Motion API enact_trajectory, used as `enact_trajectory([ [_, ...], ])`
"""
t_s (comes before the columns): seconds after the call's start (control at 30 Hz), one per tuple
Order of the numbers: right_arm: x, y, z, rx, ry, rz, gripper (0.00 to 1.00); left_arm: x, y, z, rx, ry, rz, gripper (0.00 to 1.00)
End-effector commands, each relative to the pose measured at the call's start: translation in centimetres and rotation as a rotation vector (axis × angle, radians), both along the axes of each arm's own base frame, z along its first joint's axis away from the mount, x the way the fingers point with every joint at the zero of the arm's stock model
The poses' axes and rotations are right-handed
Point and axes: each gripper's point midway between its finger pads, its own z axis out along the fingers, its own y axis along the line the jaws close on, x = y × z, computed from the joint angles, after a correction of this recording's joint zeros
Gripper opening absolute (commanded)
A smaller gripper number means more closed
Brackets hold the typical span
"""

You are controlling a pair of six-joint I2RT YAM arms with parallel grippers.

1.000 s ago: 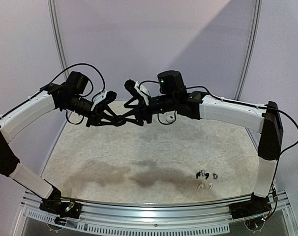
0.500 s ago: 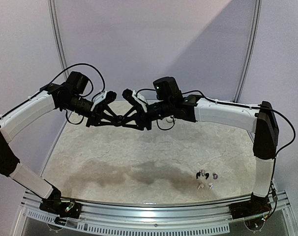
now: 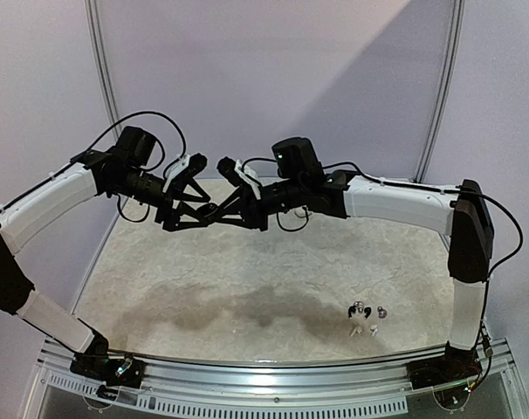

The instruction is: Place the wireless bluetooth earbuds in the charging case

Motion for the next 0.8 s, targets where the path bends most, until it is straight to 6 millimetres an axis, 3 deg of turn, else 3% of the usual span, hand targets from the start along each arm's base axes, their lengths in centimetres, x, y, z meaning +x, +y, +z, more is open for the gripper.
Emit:
enact_trajectory([
  [0.0,-0.1,-1.8,5.0,0.161,-0.021,-0.024,0.0,0.3,0.3,2.5,-0.183,0.106,0.082,0.83],
  [0.1,-0.7,-2.7,8.2,0.26,-0.04,-0.025,0.0,0.3,-0.1,4.6,-0.342,0.093,0.104,0.83],
  [0.27,-1.4,-3.3,10.9,0.41,-0.007,-0.015,0.0,1.7,-0.8,8.1,-0.556,0.036,0.116,0.81],
  [0.5,-0.9,-3.0,11.1,0.48,0.051,-0.028,0.0,1.0,-1.7,9.3,-0.635,0.042,0.043,0.47],
  [0.57,-0.6,-3.0,11.2,0.485,0.061,-0.037,0.0,0.7,-1.8,9.4,-0.638,0.041,0.022,0.42],
  [0.67,-0.4,-3.0,11.2,0.495,0.059,-0.053,0.0,-0.4,-2.1,9.2,-0.626,0.037,-0.051,0.43],
  [0.77,-0.1,-3.2,11.4,0.502,0.05,-0.074,0.0,-0.9,-2.2,8.7,-0.598,0.023,-0.103,0.53],
])
